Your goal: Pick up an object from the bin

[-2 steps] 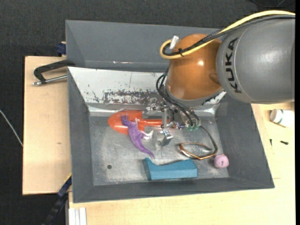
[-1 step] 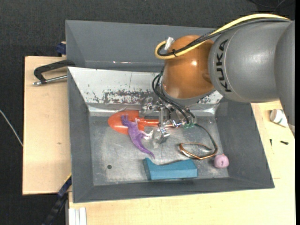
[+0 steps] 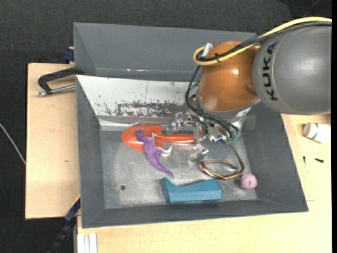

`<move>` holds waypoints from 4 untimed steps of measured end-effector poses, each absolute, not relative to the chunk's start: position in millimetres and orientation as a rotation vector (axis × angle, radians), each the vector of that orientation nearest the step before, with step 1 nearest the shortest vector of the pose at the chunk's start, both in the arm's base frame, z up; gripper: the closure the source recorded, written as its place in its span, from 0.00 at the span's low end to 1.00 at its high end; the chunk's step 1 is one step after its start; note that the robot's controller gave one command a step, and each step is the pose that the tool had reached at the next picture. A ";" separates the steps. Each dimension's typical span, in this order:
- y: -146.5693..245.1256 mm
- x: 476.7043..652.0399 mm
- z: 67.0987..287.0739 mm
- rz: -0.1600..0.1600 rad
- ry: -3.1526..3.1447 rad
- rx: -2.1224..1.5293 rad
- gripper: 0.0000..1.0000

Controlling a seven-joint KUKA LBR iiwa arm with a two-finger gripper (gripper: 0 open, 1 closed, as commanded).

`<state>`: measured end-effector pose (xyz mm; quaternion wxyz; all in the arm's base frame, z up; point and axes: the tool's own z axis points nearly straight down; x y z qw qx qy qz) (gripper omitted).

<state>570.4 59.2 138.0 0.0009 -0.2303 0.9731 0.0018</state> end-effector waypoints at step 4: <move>50.4 590.9 185.3 0.001 3.073 -0.624 0.00</move>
Offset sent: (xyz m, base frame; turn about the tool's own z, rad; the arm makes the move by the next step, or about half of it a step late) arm 0.0000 0.0000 0.0000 0.0000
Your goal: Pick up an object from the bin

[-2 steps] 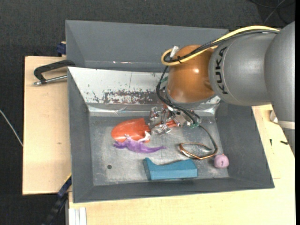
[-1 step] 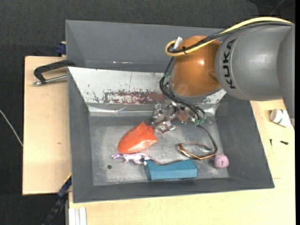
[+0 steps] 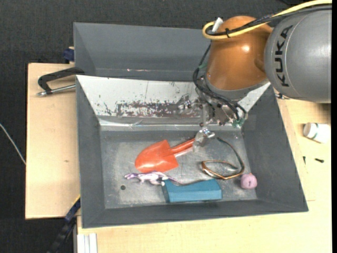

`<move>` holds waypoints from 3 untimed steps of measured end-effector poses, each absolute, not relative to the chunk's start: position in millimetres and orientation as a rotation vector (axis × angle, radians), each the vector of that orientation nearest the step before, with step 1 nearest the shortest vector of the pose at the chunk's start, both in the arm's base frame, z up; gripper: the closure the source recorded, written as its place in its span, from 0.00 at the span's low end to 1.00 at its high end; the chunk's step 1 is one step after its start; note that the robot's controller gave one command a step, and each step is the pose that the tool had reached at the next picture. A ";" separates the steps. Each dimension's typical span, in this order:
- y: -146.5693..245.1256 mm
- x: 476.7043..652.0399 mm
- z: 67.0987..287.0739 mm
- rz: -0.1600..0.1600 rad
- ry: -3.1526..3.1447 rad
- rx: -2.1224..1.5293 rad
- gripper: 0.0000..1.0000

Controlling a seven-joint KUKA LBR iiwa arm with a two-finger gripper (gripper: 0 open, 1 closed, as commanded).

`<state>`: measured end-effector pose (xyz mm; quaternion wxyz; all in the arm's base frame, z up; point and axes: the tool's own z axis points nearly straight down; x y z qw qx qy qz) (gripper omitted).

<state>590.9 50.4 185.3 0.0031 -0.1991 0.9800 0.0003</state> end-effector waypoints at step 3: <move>55.6 583.3 97.9 0.003 3.074 -0.631 1.00</move>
Offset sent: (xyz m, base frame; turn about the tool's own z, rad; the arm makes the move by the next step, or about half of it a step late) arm -0.0086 0.0041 -0.0886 -0.0047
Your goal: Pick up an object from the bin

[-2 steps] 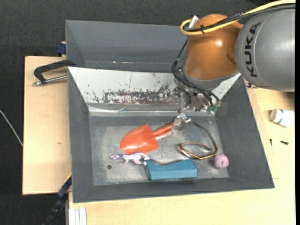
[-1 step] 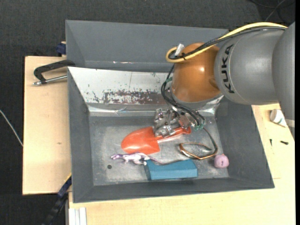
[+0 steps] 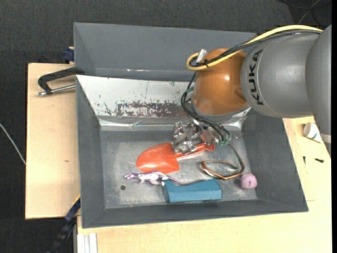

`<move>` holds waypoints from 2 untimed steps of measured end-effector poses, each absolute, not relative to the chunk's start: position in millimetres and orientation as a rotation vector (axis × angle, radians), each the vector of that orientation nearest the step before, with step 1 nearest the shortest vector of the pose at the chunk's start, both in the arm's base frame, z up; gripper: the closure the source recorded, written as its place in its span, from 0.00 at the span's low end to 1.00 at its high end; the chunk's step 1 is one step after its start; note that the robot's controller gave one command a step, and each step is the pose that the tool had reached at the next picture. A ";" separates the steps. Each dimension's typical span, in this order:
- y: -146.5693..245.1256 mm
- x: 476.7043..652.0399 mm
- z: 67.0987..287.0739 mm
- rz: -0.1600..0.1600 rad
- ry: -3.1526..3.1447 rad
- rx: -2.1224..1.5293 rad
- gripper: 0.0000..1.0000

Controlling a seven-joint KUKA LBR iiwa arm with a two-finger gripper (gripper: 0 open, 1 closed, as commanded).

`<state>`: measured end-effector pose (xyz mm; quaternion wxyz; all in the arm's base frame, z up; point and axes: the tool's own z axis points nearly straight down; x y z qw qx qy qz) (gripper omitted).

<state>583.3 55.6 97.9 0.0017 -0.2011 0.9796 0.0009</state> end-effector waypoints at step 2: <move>45.2 543.6 182.3 0.003 3.080 -0.622 1.00</move>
Offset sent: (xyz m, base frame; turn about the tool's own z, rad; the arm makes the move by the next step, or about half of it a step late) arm -0.0825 -0.0372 0.1254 0.2229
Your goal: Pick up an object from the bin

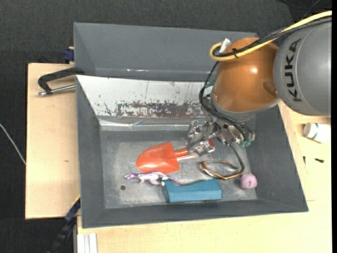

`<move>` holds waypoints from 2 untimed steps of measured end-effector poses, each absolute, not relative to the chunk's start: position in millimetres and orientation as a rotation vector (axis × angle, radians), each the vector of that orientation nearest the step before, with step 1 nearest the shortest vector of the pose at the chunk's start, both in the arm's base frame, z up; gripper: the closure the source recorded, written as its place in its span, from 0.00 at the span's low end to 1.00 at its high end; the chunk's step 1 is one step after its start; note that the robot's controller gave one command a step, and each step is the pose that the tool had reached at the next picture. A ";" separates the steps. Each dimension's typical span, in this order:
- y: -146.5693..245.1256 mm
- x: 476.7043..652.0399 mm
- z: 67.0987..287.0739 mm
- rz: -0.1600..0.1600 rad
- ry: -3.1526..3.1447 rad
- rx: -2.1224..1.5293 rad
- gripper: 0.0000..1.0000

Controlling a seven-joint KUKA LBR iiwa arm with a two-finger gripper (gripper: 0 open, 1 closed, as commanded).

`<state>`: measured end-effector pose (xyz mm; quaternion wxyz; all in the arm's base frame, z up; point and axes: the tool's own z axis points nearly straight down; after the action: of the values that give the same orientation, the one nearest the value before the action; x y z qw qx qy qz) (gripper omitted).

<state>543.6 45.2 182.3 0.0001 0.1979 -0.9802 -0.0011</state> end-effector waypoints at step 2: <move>10.4 560.6 160.4 -0.001 -3.131 0.308 0.00</move>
Offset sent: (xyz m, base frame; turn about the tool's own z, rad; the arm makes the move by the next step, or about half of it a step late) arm 0.0000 0.0000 0.0000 0.0000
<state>560.6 10.4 160.4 -0.0024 0.0979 -0.9952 -0.0004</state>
